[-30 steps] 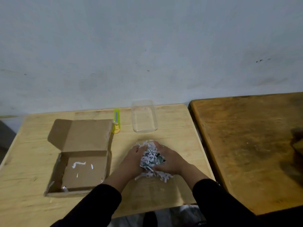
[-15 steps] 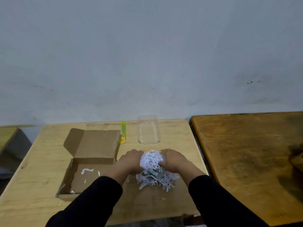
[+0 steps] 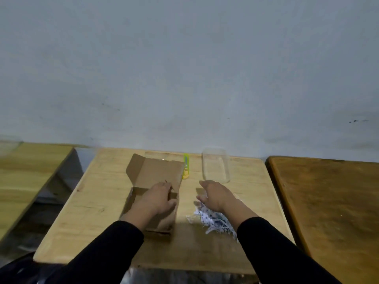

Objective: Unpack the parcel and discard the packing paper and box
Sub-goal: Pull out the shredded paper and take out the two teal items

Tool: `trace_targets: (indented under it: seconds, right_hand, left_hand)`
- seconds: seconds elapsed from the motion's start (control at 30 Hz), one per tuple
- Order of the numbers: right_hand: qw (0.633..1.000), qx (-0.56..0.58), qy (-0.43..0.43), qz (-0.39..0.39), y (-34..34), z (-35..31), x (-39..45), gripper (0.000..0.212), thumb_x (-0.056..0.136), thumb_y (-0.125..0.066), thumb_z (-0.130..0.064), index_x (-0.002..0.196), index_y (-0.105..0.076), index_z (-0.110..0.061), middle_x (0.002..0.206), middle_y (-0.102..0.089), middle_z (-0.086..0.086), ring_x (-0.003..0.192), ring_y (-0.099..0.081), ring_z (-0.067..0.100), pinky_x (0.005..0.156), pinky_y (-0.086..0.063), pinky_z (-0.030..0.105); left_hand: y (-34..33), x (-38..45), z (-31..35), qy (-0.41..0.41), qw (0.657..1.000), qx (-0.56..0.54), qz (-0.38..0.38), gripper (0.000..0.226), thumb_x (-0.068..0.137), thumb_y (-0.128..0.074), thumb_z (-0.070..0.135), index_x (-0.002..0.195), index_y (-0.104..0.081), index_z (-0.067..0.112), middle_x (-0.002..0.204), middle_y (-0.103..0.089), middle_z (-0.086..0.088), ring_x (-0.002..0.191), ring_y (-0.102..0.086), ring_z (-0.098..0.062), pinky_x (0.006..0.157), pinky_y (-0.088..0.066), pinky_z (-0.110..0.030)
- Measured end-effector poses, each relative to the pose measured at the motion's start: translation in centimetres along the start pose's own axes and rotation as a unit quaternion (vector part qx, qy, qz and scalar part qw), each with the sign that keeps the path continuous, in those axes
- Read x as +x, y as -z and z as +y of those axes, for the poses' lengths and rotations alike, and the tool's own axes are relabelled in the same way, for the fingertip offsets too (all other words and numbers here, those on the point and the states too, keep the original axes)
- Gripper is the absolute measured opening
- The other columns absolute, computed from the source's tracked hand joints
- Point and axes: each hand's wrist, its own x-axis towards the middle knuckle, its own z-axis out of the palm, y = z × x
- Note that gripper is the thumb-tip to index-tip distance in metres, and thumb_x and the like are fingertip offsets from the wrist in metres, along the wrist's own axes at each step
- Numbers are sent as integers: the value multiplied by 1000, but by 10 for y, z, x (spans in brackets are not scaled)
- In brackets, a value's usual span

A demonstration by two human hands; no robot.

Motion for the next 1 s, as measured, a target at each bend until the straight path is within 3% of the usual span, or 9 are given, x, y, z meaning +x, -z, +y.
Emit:
trace_targets:
  seconds: [0.13,0.23,0.37,0.47,0.57,0.73,0.87,1.0]
  right_hand:
    - [999,38,36,10,-28,-44,14,60,90,-52,-35,142,-30,-14,147,-37,13,130,-41,31,105,-38,38]
    - [996,69,52,11,-52,-70,23,62,87,-58,-31,140,-33,-15,145,-39,11,127,-44,29,104,-39,36]
    - [995,67,75,7,-79,-86,29,67,83,-64,-23,142,-33,-17,144,-41,7,126,-45,27,104,-38,34]
    - [995,48,83,-12,-86,-88,38,74,81,-67,-21,144,-30,-18,147,-37,3,130,-42,24,106,-34,31]
    - [994,6,98,-48,-84,-89,49,77,79,-69,-16,145,-29,-17,151,-31,1,134,-38,23,109,-32,30]
    - [984,-74,117,-110,-78,-92,68,85,76,-73,-16,146,-25,-16,147,-33,6,132,-38,25,107,-33,31]
    - [972,-158,125,-123,-84,-94,79,91,80,-69,-16,148,-9,-11,146,-27,11,134,-33,28,111,-31,34]
    - [964,-198,149,-101,-91,-97,86,73,90,-50,-9,148,-5,-8,145,-24,16,130,-33,33,110,-31,40]
  left_hand:
    - [-10,-20,-62,34,996,-72,42,77,82,-58,50,143,-25,15,146,-33,-8,132,-33,-24,112,-30,-36]
    - [-19,-36,-96,56,987,-143,51,90,79,-65,46,146,-15,15,151,-22,-8,137,-25,-24,113,-26,-34]
    - [-35,-45,-123,29,973,-223,57,104,65,-77,44,145,-15,20,142,-33,-1,131,-35,-19,105,-35,-30]
    - [-45,-45,-130,29,955,-294,39,110,68,-79,37,146,-4,15,143,-28,5,132,-32,-17,104,-34,-27]
    - [-57,-41,-135,50,942,-332,20,118,72,-76,35,146,14,17,155,-15,-5,139,-24,-20,111,-26,-31]
    - [-68,-39,-141,40,929,-366,35,117,72,-74,40,146,14,21,157,-12,-3,140,-22,-17,103,-23,-20]
    - [-69,-39,-142,20,919,-393,30,119,71,-75,39,146,15,21,157,-8,0,132,-17,-3,104,-22,-17]
    - [-69,-38,-144,15,911,-413,17,123,68,-77,39,145,18,24,151,-13,8,129,-16,1,104,-23,-16]
